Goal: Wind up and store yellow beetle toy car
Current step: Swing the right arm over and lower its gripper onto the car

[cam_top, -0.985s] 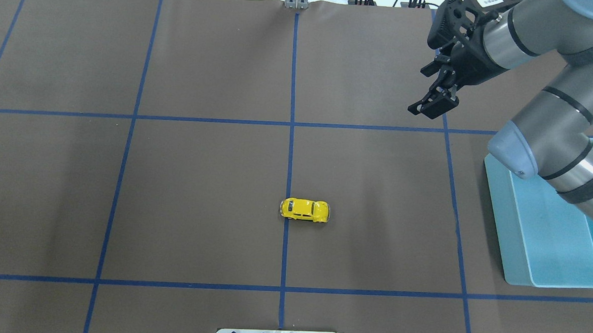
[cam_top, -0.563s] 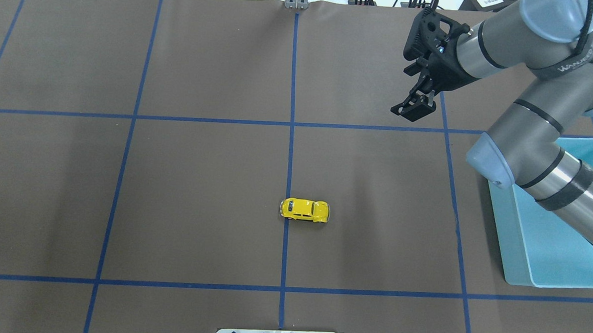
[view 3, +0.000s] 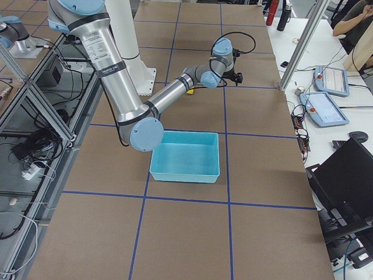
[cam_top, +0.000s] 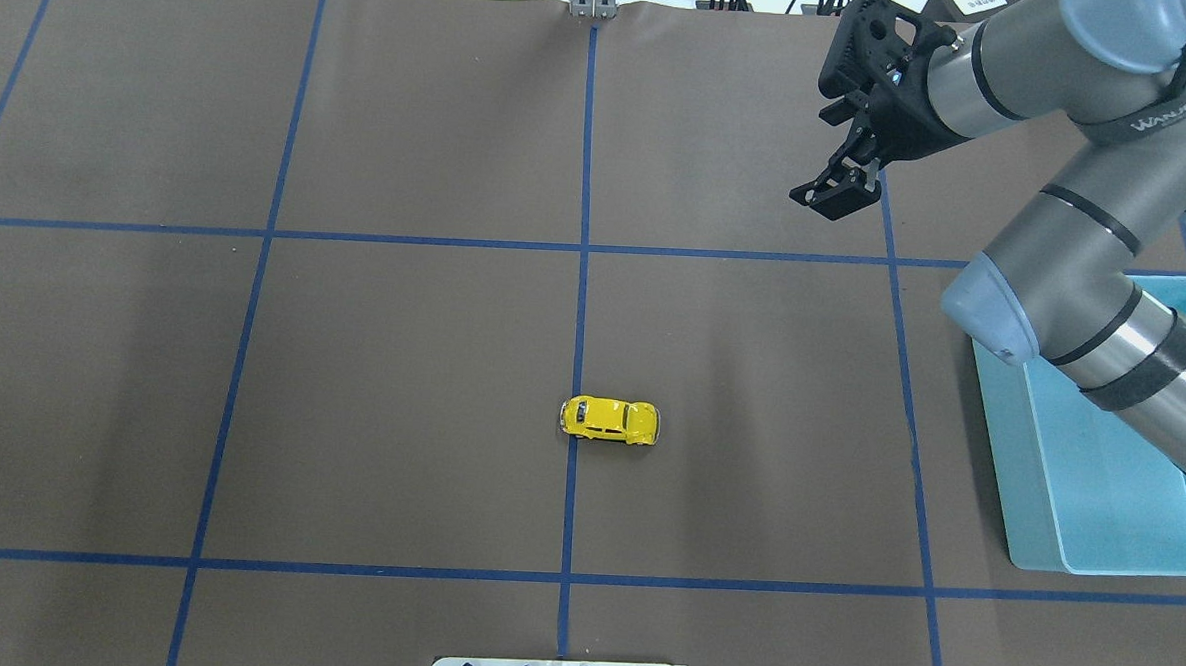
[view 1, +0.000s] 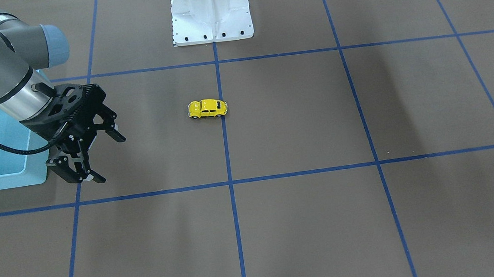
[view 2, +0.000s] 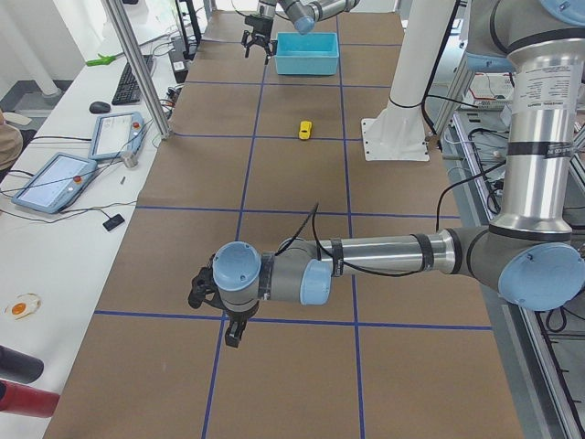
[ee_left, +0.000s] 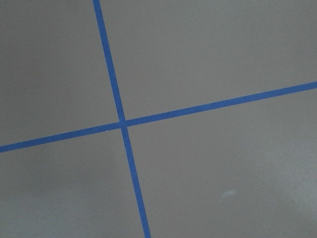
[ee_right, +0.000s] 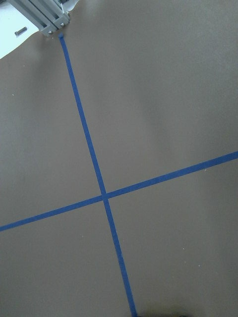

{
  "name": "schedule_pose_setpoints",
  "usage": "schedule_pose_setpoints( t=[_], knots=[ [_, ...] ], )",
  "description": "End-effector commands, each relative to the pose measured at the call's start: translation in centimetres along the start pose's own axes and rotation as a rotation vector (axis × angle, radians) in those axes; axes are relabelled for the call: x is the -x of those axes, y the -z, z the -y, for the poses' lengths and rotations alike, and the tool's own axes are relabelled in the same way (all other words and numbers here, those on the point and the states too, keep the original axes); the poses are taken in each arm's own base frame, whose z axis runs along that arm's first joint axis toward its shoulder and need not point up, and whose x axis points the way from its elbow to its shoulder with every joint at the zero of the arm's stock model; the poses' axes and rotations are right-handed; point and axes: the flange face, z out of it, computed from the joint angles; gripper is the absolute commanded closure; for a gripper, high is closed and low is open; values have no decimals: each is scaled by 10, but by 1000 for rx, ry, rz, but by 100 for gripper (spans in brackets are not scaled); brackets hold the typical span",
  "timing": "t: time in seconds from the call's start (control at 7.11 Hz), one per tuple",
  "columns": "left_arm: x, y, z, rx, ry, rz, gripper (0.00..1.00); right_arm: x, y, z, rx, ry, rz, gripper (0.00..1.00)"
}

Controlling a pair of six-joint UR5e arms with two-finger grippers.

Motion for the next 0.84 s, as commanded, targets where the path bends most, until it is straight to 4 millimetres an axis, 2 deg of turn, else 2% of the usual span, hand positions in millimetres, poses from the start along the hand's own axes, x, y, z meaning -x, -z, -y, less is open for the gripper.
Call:
schedule_pose_setpoints(
  t=[0.0,0.14,0.28,0.42,0.7],
  knots=[
    [0,0,0,1,1,0,1,39,-16,20,-26,58,63,0],
    [0,-1,0,2,0,-1,1,60,-35,38,-29,81,79,0],
    [0,-1,0,2,5,-1,1,78,-50,48,-29,97,92,0],
    [0,0,1,0,15,0,1,104,-58,58,-72,136,100,0],
    [-1,0,1,1,14,0,1,169,-84,69,-109,188,137,0]
  ],
)
